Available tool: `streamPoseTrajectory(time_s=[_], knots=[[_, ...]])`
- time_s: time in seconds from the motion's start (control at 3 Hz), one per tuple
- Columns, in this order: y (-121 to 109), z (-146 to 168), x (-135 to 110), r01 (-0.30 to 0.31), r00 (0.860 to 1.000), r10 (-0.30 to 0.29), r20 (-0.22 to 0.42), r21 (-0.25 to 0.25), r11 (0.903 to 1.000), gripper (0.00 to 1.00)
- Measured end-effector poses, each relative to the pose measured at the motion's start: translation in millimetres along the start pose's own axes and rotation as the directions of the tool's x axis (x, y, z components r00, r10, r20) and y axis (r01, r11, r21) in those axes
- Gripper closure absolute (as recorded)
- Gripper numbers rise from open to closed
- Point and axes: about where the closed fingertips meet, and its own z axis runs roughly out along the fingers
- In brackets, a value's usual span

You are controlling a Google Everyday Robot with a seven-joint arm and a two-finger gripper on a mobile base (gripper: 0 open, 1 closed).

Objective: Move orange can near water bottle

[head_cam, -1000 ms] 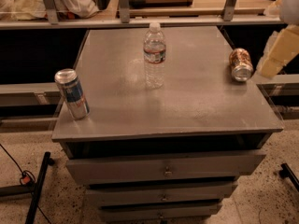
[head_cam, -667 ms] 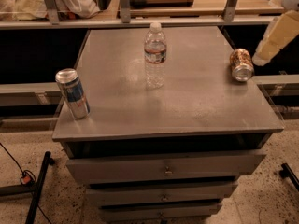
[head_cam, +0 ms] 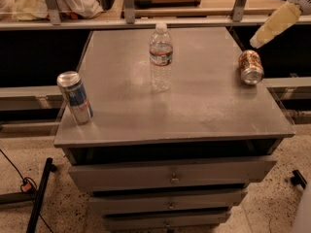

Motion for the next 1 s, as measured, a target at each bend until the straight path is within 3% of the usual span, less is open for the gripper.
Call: streamPoseTrajectory(time_s=[0.33, 0.67, 1.0], knots=[[-21, 24, -15, -0.138, 0.99, 0.136, 0.023, 0.053, 0.9891, 0.0], [-35, 48, -25, -0.245, 0.969, 0.246, 0.011, 0.13, 0.9608, 0.0], [-41, 73, -22, -0.333, 0.936, 0.349, -0.045, 0.205, 0.9204, 0.0]])
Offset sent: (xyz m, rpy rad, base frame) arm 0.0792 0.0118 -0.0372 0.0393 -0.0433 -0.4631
